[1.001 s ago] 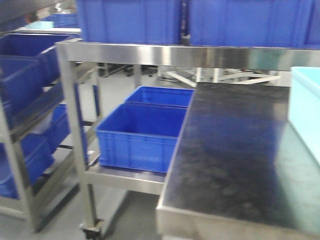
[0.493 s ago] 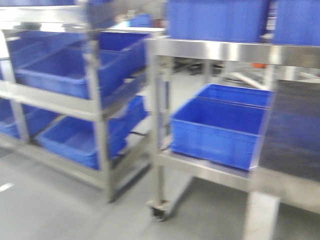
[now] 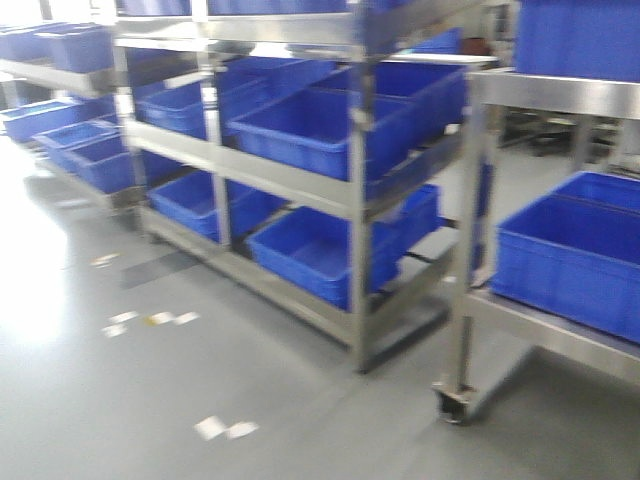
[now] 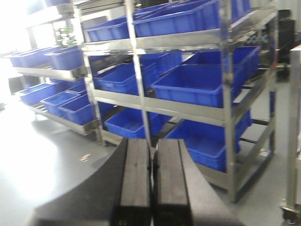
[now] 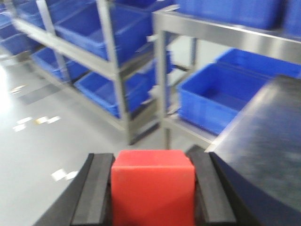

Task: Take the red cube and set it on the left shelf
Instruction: 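Turn the base away from the table holding the cube in the right gripper, then drive the base down the aisle to the shelf of blue bins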

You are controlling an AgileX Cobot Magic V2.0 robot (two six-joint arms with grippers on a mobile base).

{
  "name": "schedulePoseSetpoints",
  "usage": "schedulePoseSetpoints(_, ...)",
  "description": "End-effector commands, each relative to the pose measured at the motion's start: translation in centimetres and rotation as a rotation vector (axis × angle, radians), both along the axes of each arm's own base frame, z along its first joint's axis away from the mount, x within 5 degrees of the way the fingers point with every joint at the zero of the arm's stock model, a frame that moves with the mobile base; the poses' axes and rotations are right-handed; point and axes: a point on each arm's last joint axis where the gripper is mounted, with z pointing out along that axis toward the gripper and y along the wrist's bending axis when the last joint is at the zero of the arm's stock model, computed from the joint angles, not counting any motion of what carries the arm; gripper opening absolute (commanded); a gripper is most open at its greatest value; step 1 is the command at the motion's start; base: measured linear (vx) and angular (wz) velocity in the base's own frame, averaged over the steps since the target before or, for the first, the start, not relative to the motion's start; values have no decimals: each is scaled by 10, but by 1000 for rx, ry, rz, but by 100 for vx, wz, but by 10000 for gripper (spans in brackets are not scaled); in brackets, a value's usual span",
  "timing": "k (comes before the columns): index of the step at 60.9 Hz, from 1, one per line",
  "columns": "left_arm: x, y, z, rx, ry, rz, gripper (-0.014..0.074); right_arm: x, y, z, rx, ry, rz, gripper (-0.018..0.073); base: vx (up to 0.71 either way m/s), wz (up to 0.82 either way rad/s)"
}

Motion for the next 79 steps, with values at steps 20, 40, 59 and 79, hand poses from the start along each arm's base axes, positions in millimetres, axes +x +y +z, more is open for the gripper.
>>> schedulePoseSetpoints(20, 1, 0, 0, -6, -53, -1, 106, 1, 0, 16, -17, -110, 2, 67, -24, 60)
schedulePoseSetpoints(40, 1, 0, 0, -6, -53, -1, 106, 1, 0, 16, -17, -110, 2, 67, -26, 56)
schedulePoseSetpoints(59, 1, 0, 0, -6, -53, -1, 106, 1, 0, 16, -17, -110, 2, 67, -29, 35)
schedulePoseSetpoints(79, 1, 0, 0, -6, -53, -1, 106, 1, 0, 16, -17, -110, 2, 67, -26, 30)
